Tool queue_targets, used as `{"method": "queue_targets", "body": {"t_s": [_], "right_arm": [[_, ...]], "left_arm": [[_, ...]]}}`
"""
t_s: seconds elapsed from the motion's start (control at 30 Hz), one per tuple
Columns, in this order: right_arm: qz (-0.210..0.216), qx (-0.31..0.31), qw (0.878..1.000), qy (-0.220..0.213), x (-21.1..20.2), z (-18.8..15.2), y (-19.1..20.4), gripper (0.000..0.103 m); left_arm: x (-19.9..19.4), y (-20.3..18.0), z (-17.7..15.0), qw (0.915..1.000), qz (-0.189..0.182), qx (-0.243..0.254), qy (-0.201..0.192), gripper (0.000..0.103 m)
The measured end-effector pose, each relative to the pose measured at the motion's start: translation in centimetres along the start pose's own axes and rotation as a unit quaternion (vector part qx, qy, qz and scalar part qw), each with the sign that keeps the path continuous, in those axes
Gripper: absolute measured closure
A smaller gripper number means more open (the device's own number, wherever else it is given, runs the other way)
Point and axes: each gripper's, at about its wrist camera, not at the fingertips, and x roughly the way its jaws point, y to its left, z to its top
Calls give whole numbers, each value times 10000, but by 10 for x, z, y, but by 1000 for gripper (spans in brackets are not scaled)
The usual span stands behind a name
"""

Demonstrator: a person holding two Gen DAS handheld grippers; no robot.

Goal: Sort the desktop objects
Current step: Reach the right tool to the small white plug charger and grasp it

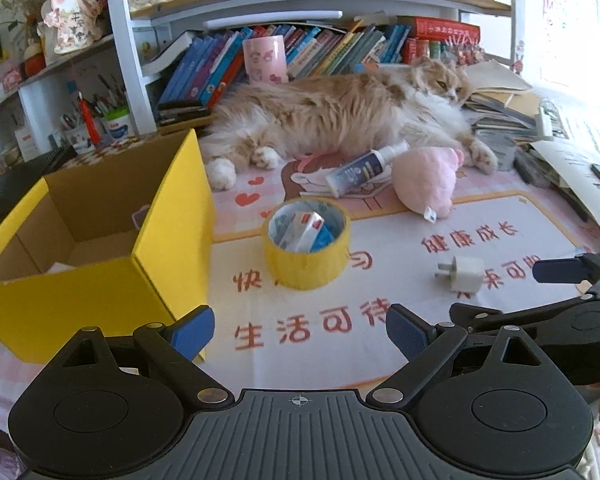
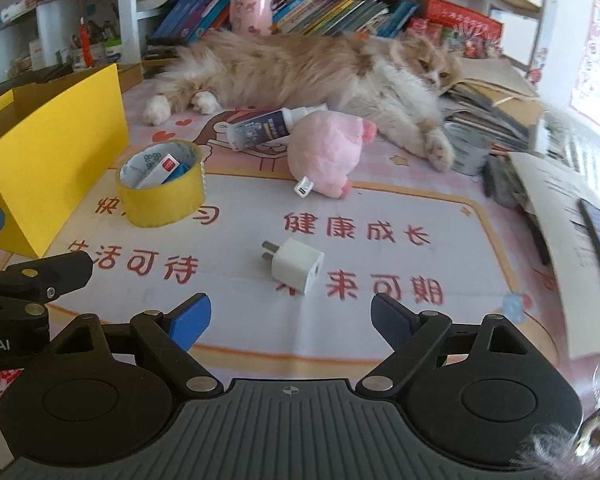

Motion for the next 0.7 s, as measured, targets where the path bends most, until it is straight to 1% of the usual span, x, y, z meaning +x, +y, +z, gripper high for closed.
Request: {"method": "queue_targets", "body": {"t_s": [0.27,0.33,0.43,0.47,0.5,0.57,0.63,0.67,0.7], "right_arm": [[444,-243,9986,167,36,19,-7,17],[538,-262,9980,213,43,22,-9,18],[663,-331,9968,289,52,24,-10,23],[695,-373,9963,330,56,25,-10,28],[725,-414,9958,369,60,25,-10,35],[819,-455,9947,417,64,25,-12,39],[898,-552,9937,377,65,25,-14,47],[959,-610,9930,331,65,26,-15,62],[1009,-667,9923,285,65,27,-16,61]], "left_arm": [[16,-8,12,9992,353,-78,170,8],[19,-9,13,9988,423,-95,219,8],[24,-11,15,9982,501,-109,295,8],[25,-12,16,9981,522,-109,312,8],[27,-13,17,9979,543,-109,325,8],[29,-16,19,9977,577,-106,349,8],[33,-18,20,9974,601,-108,379,8],[34,-19,22,9973,615,-112,392,8],[36,-20,23,9972,620,-115,404,8]]}}
